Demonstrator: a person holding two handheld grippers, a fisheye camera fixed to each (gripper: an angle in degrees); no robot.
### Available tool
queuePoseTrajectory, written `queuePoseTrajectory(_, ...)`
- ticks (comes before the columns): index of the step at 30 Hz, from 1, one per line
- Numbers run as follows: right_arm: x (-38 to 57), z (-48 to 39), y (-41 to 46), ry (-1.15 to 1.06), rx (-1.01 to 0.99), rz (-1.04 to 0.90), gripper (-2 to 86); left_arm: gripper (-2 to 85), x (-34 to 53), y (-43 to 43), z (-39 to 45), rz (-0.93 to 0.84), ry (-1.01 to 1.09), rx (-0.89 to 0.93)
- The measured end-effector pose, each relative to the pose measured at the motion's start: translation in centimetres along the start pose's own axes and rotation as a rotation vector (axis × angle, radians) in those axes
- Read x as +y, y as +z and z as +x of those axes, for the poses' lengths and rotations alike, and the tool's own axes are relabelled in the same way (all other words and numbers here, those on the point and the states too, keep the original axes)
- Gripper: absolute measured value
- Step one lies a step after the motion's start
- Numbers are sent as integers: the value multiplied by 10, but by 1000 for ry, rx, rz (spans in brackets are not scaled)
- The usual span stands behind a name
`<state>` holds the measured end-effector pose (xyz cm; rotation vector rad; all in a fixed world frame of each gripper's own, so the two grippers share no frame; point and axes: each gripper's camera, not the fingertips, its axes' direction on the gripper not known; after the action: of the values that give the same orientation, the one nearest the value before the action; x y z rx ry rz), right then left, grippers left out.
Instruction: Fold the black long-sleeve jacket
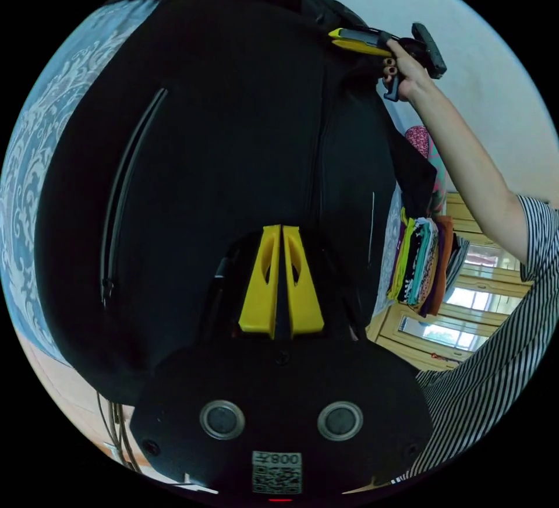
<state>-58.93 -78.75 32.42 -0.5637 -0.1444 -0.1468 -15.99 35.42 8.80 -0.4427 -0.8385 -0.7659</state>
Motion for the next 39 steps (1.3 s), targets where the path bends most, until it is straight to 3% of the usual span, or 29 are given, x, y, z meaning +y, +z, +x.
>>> queuePoseTrajectory(4,11,26,-11,-42,-80,24,17,6,-19,-6,24,-29,-8,36)
queuePoseTrajectory(7,18,49,-33,-53,-27,69,8,5,-36,-12,51,-26,39,79)
queuePoseTrajectory(15,27,103,-8,-28,-67,30,50,40,-73,-27,104,36,76,-77)
queuePoseTrajectory(22,37,156,-18,-12,-124,226,80,63,-90,-32,150,12,144,-153)
queuePoseTrajectory(27,17,179,9,-29,-58,149,74,26,-99,-34,179,-3,189,-290)
queuePoseTrajectory(35,35,216,-4,-89,-113,181,14,2,-106,-56,203,31,196,-183)
queuePoseTrajectory(39,50,248,-11,-67,-78,199,8,4,-111,-54,210,13,214,-227)
